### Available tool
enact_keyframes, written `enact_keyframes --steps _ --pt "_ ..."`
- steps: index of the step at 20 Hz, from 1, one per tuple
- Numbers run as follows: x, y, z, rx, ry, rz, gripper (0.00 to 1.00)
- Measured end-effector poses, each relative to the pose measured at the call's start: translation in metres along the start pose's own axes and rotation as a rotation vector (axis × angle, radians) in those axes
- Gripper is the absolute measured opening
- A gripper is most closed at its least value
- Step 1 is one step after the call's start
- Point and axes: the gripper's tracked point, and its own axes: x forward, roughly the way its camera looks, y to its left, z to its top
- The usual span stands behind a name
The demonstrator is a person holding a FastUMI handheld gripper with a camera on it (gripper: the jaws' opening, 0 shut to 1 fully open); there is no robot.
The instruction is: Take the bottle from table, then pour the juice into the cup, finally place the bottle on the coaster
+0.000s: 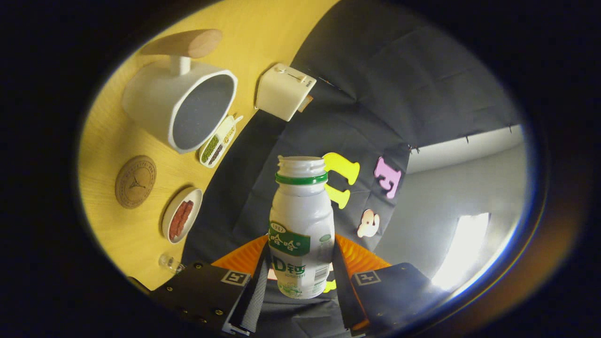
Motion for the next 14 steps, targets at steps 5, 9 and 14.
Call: enact_keyframes --steps 5,9,14 --pt "-0.004 0.014 -0.015 0.288 0.059 0.111 0.66" --pt "-0.005 0.032 -0.013 0.496 0.082 0.198 0.66" --pt "-0.008 0.052 -0.006 0.814 0.095 0.306 0.66"
